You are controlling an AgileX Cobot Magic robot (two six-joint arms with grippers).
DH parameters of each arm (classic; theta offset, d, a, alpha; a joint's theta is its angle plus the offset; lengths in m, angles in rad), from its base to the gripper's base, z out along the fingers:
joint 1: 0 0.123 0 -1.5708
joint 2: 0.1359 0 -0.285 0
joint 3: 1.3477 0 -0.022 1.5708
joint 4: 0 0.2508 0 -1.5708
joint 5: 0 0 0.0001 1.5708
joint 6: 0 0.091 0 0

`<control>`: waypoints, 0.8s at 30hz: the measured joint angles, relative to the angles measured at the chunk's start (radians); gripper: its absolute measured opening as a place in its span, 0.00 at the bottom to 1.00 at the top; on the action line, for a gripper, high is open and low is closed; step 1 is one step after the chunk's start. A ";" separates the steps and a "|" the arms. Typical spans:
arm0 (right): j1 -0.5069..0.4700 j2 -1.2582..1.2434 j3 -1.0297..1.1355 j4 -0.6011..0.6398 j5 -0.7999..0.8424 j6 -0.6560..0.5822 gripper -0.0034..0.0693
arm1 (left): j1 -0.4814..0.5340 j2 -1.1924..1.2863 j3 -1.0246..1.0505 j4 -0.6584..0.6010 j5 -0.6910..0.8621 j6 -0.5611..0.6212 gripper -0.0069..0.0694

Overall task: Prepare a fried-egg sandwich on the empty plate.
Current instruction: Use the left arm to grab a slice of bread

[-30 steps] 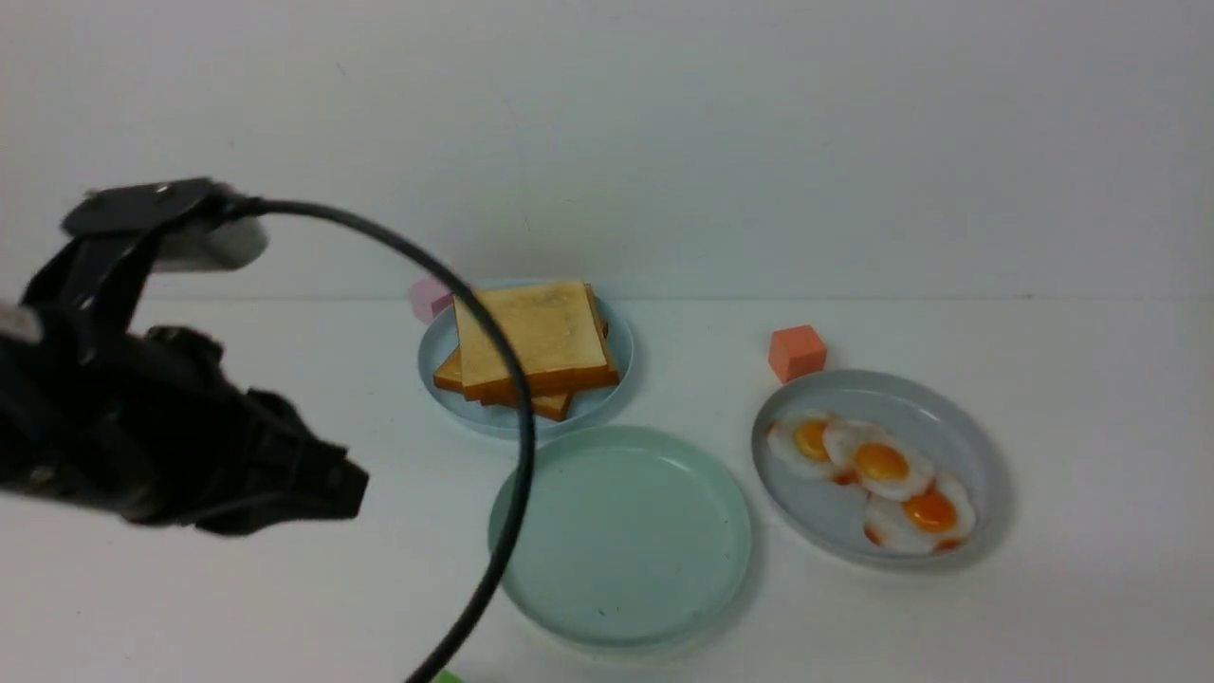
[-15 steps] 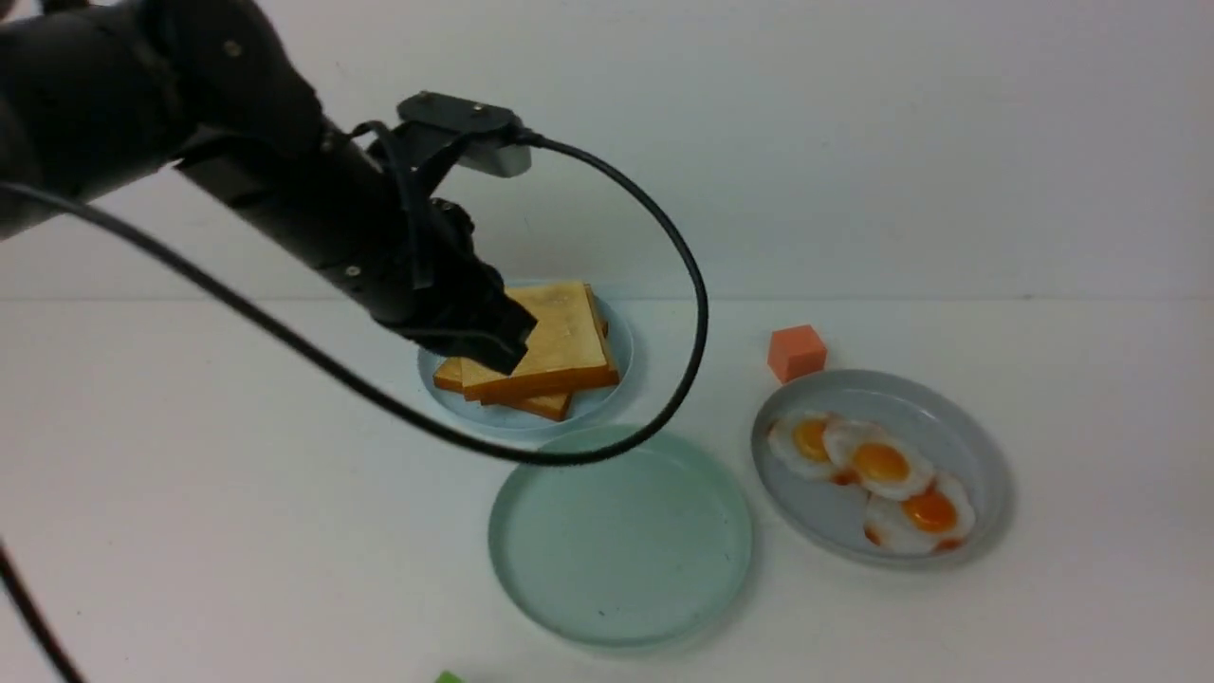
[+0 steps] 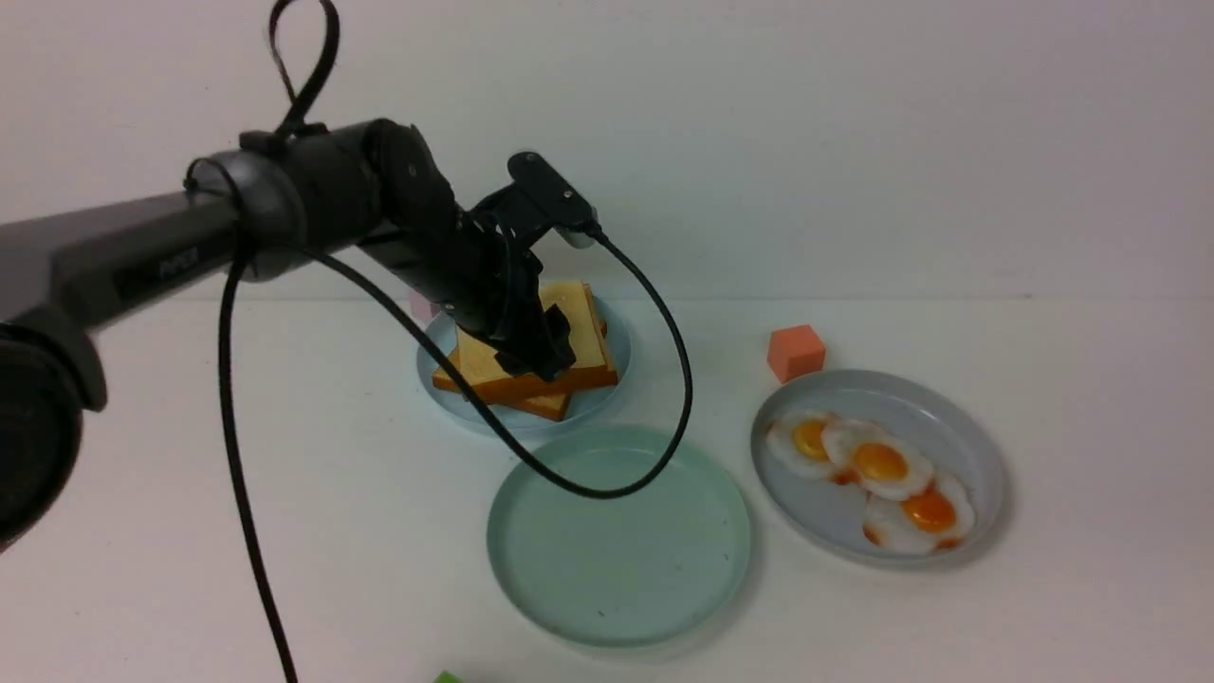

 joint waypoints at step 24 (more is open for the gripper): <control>0.003 0.000 -0.001 -0.002 0.001 0.000 0.06 | -0.007 -0.039 -0.002 0.124 0.010 -0.014 0.13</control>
